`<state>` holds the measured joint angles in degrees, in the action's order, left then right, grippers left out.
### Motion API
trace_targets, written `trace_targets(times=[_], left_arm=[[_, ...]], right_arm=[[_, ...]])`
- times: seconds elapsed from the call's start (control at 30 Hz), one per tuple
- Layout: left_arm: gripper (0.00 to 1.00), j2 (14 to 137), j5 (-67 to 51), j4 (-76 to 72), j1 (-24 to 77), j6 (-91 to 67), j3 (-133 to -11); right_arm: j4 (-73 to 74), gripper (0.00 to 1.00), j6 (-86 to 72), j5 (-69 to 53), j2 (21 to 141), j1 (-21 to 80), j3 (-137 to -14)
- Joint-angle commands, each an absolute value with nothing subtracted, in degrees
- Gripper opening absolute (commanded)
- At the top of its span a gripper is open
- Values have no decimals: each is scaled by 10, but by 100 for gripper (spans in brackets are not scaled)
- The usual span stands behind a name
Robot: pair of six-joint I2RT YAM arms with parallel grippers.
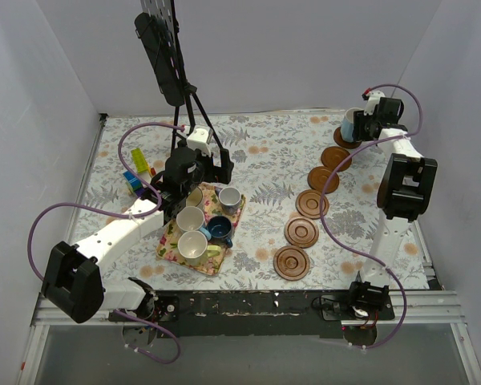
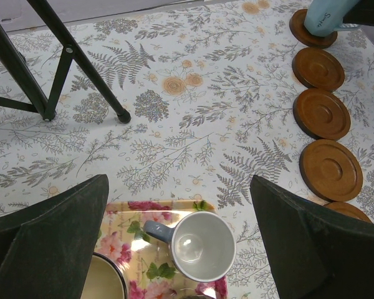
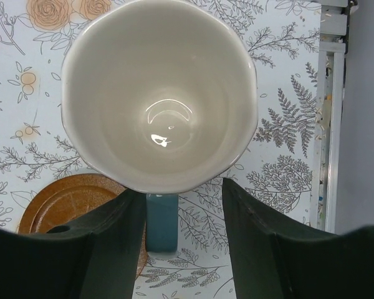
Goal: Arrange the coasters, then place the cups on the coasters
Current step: Place the cup on the coaster.
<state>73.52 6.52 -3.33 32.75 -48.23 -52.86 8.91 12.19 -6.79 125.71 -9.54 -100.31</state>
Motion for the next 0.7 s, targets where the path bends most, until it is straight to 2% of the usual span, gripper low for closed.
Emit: trace_targets(times=[0.0,0.43,0.67], left_arm=[[98,724,62,-41,328,-483,-521],[98,715,55,-40,328,-490,-522],[98,709,51,-40,328,-506,-525]], right_arm=[[58,59,120,-69,1205,-98,-996],[14,60,98,-87,1156,-97,-931],[-49,61,78,-77,1084,-92,-842]])
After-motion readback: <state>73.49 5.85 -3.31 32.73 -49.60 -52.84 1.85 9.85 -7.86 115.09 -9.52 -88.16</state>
